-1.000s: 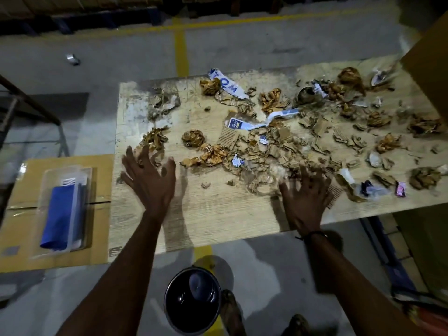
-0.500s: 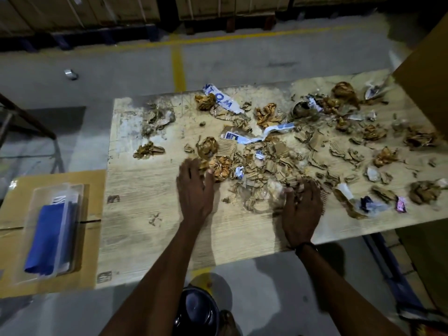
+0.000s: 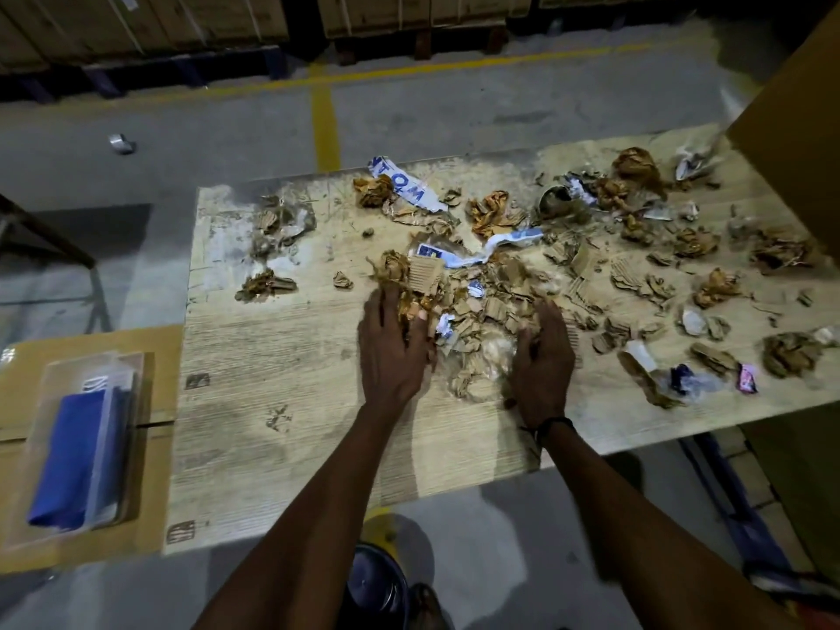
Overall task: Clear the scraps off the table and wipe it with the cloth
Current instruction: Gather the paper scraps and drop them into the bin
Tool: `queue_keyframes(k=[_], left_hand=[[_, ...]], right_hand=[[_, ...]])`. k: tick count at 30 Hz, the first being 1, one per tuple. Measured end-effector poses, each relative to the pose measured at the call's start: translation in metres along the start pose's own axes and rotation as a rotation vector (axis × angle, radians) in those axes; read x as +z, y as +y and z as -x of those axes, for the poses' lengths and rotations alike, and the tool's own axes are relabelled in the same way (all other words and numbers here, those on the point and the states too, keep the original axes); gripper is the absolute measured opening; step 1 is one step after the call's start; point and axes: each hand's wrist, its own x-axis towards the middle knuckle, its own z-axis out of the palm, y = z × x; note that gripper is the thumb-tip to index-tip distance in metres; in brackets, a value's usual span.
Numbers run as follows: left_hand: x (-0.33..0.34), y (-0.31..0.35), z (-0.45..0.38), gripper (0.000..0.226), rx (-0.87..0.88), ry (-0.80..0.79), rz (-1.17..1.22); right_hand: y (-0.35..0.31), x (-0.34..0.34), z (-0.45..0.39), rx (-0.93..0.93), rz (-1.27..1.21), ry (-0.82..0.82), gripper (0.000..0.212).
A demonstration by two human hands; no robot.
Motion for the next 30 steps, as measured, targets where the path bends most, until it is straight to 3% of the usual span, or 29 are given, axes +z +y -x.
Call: queue_keyframes(k=[4,8,13,17,22,25,30], left_hand=[[0.003,0.012,0.006,0.063,0.049,0.042,0.082],[-0.01,-0.001,0.0,0.062,0.045,0.131,0.094],[-0.002,-0.001,-0.005,0.069,0.051,0.007,0.054],[0.025,0.021,0.01,0.07,0.08,-0.04,0.039],[0.038,0.036,0.016,0.061,0.1,-0.036,0.153],[0.032,0.032,0.016,0.057,0.099,0.02,0.183],[0.022,0.02,0.016,0.062,0.062,0.051,0.192]], right_hand=[[-0.006,-0.019,0.003,-0.078,0.018,0.048,0.036],[0.01,-0.041,0.022,0.027,0.071,0.154,0.041],[0.008,-0.032,0.034,0.172,0.121,0.129,0.064],[-0.006,-0.018,0.02,0.236,0.022,0.175,0.055],[-0.019,-0.022,-0.003,0.033,-0.122,0.059,0.047],[-0.018,-0.042,-0.011,-0.002,-0.127,0.112,0.039],[0.012,-0.069,0.017,0.145,-0.111,0.232,0.039]])
